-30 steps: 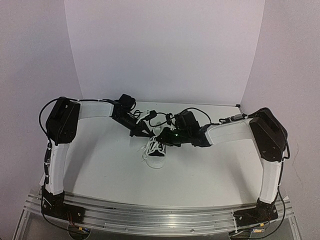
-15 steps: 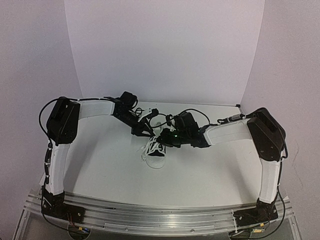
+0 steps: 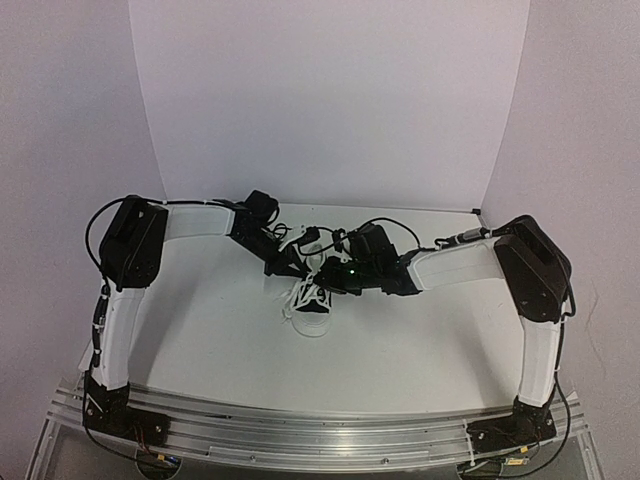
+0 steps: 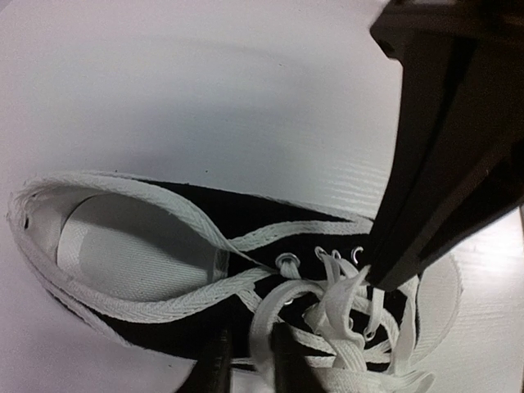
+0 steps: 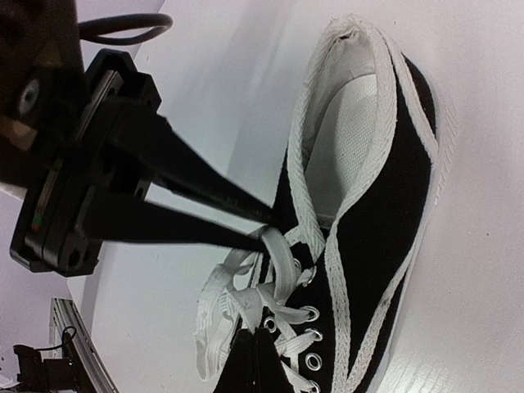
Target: Tie the shoes
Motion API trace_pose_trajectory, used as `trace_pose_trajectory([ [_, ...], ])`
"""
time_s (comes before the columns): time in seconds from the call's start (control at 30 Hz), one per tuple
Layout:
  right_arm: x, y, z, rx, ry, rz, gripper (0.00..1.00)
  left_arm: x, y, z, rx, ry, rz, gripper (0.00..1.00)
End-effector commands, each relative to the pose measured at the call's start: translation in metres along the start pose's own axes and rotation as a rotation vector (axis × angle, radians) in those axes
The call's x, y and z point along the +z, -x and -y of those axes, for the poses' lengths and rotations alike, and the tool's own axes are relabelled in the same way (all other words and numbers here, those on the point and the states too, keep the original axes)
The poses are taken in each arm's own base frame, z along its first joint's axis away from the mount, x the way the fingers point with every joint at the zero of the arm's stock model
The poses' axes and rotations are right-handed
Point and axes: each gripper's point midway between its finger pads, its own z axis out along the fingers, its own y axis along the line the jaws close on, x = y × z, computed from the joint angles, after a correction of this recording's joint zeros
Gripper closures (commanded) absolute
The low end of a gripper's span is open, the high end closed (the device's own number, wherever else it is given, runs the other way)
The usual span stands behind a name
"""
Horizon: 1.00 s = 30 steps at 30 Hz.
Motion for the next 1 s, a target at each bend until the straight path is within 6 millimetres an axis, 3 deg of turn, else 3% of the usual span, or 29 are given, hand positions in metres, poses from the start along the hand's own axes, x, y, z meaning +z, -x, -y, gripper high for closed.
trace_pose_trajectory([
  [0.0,-0.005,0.010,-0.005,-0.004,0.013,0.033,1.00,-0.001,0.008,0.000,0.028,0.010,-0.003,1.00],
  [0.27,-0.005,0.015,-0.009,0.009,0.018,0.046,1.00,-0.035,0.053,0.004,0.019,0.061,0.070,1.00],
  [0.53,0.002,0.024,-0.014,0.037,0.032,0.066,1.00,-0.039,0.055,0.033,-0.070,-0.029,0.078,1.00],
  [0.73,0.005,0.017,-0.029,0.016,0.118,0.024,1.00,-0.037,0.061,0.031,-0.103,-0.032,0.094,1.00],
  [0.97,0.010,0.015,-0.015,0.049,0.088,0.034,1.00,-0.033,0.056,0.040,-0.131,-0.077,0.088,1.00],
])
